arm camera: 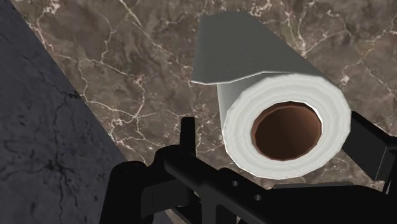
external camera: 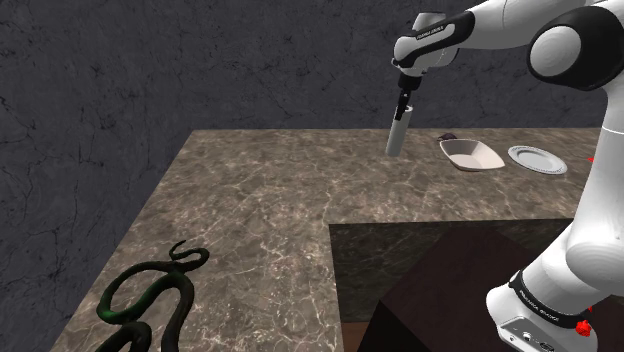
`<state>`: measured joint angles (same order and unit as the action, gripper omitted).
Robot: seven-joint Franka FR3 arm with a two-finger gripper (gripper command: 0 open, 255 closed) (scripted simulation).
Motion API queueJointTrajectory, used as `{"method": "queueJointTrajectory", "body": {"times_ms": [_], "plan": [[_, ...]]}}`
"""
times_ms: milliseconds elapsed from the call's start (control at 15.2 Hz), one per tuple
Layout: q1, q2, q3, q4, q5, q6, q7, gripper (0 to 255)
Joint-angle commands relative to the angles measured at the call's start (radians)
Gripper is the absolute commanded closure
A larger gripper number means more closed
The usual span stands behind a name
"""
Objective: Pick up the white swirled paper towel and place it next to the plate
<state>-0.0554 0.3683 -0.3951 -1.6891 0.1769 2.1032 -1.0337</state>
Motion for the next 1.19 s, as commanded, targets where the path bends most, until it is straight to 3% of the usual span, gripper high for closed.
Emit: {"method": "queueJointTrajectory", "body": {"times_ms": [0,66,132,726,1122], "plan": [[0.0,0.0,0.0,0.0,0.0,0.0,0.0,0],[0.0,0.0,0.0,0.0,0.0,0.0,0.0,0],[0.0,0.0,0.0,0.0,0.0,0.0,0.0,255],[0.0,0.0,0.0,0.0,0.0,0.0,0.0,255],[0.002,-0.024,-0.006,0.049,-0.014,-0.07,0.01,255]]}}
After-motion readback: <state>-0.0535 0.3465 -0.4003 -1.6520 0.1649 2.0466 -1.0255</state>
